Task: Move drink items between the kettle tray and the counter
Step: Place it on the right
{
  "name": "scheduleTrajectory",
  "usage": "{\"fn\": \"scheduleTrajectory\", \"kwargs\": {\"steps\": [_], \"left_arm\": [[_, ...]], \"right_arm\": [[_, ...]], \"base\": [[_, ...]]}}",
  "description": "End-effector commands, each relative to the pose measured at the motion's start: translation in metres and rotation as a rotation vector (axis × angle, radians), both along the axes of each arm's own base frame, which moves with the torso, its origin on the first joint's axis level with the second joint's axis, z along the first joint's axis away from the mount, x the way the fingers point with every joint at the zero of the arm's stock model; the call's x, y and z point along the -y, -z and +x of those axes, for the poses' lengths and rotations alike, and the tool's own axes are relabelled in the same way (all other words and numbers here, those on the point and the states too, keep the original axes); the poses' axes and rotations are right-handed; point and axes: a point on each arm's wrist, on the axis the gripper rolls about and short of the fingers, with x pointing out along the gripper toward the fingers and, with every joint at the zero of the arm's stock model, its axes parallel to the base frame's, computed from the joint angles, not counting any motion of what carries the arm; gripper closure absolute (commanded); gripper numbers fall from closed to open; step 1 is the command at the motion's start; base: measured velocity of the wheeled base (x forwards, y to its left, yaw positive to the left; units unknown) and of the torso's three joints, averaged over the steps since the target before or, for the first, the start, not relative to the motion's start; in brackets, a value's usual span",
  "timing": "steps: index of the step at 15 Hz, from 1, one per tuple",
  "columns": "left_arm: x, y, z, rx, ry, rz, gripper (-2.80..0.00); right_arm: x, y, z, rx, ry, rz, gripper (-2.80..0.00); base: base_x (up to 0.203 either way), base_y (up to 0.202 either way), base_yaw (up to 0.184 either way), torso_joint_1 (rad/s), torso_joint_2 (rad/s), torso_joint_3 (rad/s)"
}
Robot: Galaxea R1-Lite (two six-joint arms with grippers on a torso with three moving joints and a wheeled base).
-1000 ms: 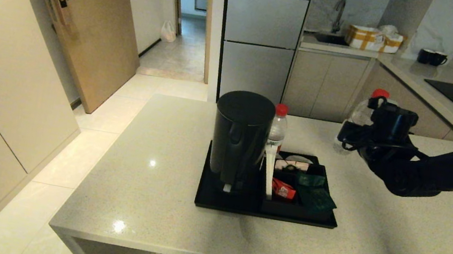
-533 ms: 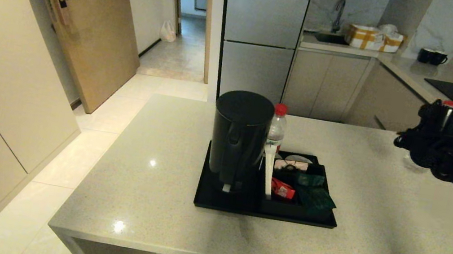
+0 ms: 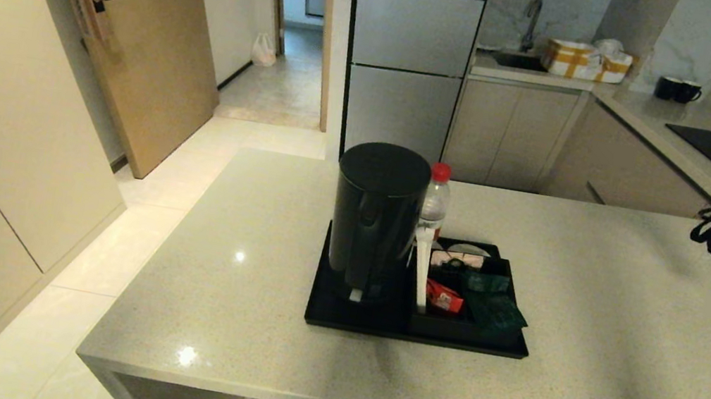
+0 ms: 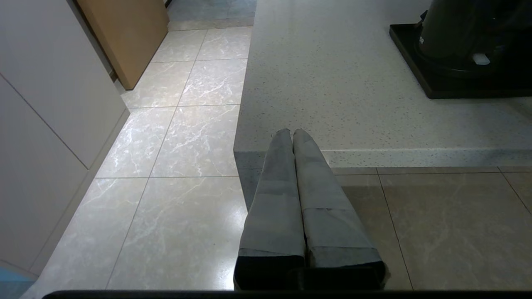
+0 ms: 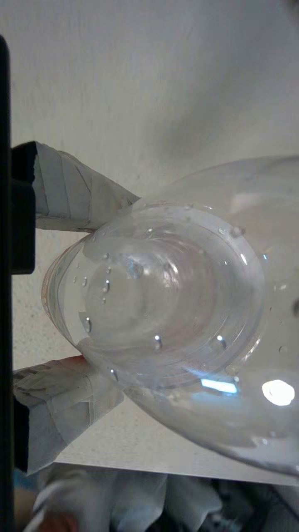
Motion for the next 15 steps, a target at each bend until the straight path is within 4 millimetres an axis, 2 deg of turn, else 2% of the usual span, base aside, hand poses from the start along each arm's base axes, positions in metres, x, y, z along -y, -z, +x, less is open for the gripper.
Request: {"fn": "scheduleTrajectory", "kwargs": {"steps": [1,5,7,9,10,15], "left_arm": [[0.000,0.000,0.000,-0.002,-0.001,0.001,0.00],[0.000,0.000,0.000,-0.002,-0.001,0.001,0.00],[0.000,0.000,0.000,-0.001,-0.001,0.001,0.00],[0.000,0.000,0.000,-0.001,-0.001,0.001,0.00],[0.000,0.000,0.000,-0.002,-0.001,0.001,0.00],[0.000,0.000,0.000,-0.001,-0.001,0.001,0.00]], "right_arm": [[0.012,0.034,0.010,-0.052,0.016,0.019,0.00],[0.015,0.068,0.021,0.048,0.025,0.072,0.00],[0.015,0.067,0.023,0.132,-0.017,0.124,0.00],[0.015,0.077,0.025,0.153,-0.029,0.159,0.00],[0.016,0.085,0.027,0.154,-0.027,0.161,0.00],[0.018,0.097,0.032,0.197,-0.040,0.128,0.00]], "base": [[0.000,0.000,0.000,0.000,0.00,0.000],[0.000,0.000,0.000,0.000,0.00,0.000],[0.000,0.000,0.000,0.000,0.00,0.000],[0.000,0.000,0.000,0.000,0.00,0.000],[0.000,0.000,0.000,0.000,0.00,0.000],[0.000,0.000,0.000,0.000,0.00,0.000]]}}
